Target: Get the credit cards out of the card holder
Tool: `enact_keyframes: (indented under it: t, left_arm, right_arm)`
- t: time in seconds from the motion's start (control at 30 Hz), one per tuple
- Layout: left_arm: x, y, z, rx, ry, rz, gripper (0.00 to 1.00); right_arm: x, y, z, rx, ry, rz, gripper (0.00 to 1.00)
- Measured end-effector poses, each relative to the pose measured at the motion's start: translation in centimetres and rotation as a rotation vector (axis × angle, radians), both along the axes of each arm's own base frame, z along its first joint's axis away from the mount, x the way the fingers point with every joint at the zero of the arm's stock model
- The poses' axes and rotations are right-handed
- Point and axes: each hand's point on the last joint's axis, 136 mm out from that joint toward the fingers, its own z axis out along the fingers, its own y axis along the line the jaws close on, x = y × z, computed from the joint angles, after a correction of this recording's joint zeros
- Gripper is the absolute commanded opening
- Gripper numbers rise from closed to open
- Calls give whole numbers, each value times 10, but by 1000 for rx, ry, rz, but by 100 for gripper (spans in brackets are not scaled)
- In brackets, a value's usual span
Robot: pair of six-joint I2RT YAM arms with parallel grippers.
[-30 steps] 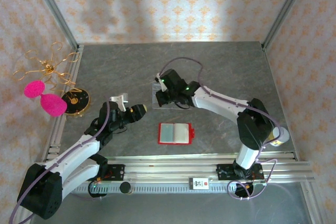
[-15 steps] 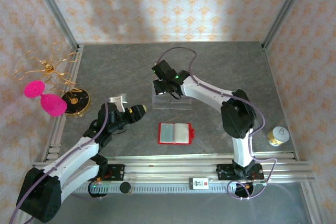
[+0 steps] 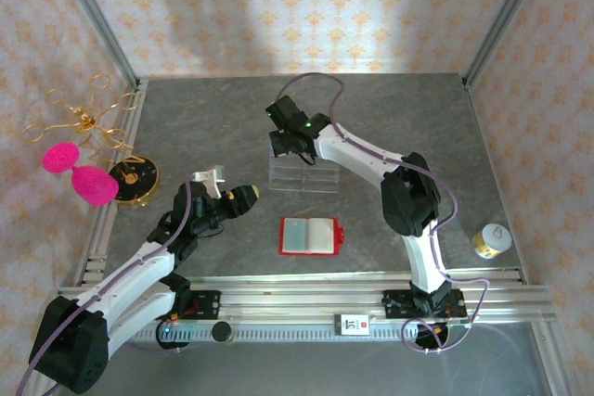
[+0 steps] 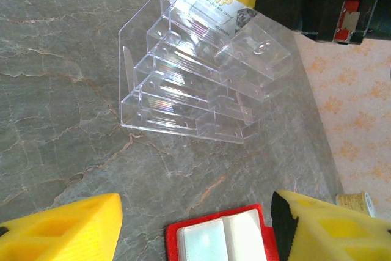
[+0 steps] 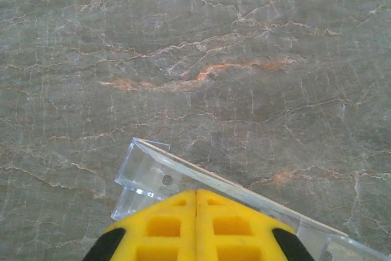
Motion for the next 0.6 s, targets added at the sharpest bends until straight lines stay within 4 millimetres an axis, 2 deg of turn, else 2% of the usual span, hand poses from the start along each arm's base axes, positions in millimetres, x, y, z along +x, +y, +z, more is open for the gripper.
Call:
enact_keyframes:
  t: [0.1, 0.23, 0.3, 0.4, 0.47, 0.6]
  left_arm:
    - [-1, 0, 1, -4, -5, -3, 67]
    - [-4, -1, 1, -12, -5, -12, 66]
    - [-5, -2, -1, -14, -2, -19, 66]
    - [-6, -2, -2, -20, 2, -20, 65]
    - [-7, -2, -5, -26, 9, -18, 65]
    - [-10, -2, -12, -31, 25, -15, 63]
  right_arm:
    - [2, 2, 7, 8, -10, 0, 11]
    - [0, 4, 10, 13, -16, 9, 34]
    - [-9, 2, 12, 17, -17, 18, 38]
    - [-45, -8, 11, 27, 4, 45, 41]
    - [-79, -15, 4, 31, 32, 77, 42]
    - [-142, -20, -24, 3, 91, 155, 44]
